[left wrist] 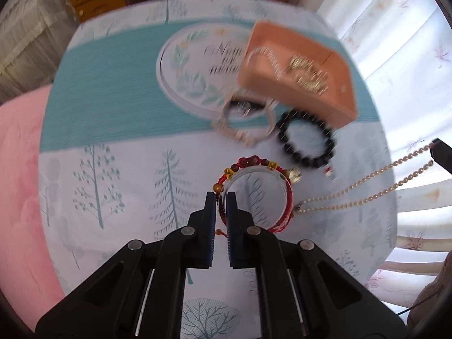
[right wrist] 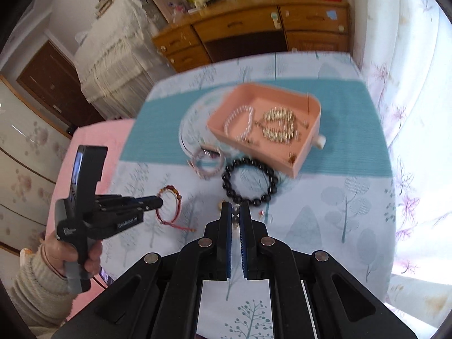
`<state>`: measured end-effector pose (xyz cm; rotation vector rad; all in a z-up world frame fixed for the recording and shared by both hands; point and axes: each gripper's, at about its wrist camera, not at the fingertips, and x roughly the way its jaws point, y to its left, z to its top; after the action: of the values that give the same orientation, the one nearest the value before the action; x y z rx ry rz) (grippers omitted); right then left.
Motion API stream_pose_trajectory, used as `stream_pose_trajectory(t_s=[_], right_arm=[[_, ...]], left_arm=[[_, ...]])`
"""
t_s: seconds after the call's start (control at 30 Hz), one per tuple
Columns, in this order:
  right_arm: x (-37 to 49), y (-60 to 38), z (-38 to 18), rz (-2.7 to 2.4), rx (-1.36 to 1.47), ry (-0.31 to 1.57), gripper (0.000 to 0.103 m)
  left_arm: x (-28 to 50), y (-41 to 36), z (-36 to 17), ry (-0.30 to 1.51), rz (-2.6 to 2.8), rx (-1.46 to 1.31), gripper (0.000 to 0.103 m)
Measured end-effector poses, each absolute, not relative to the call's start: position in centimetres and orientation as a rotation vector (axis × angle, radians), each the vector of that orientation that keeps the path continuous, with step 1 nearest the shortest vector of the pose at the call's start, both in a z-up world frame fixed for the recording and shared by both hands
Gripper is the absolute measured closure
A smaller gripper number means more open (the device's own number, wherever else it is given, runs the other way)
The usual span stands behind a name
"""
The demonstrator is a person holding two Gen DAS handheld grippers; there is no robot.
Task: Organize jewelry
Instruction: 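Carry the bracelet and necklace into the pink box and open both tools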
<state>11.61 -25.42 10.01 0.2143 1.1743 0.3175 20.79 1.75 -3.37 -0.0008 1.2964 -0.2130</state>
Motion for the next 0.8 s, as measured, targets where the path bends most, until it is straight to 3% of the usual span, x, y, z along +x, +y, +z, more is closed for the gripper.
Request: stream_pose_trajectory(t_s=[0.3, 0.43, 0.6, 0.8], right_arm=[[14.0, -27.0, 21.5, 0.300, 0.247, 0.939, 0.098], [15.4, -27.7, 24.9, 0.268, 0.255, 0.867, 0.098], [18.2, -28.5, 26.1, 0.241, 0.287, 0.843, 0.098], [22.9, -27.8, 22.9, 0.222, 0.324, 0.888, 0.098]], left_arm=[[23.5, -0.5, 8.7, 1.060, -0.304, 0.017, 0.099], [25.7, -2.0, 10.8, 0.996, -0.286, 0.045, 0.099], [29.4, -3.7, 8.9, 1.017, -0.253, 0.036, 0.098], [33.2, -5.0, 2.4, 1.087, -0.214, 0.014, 0.098]])
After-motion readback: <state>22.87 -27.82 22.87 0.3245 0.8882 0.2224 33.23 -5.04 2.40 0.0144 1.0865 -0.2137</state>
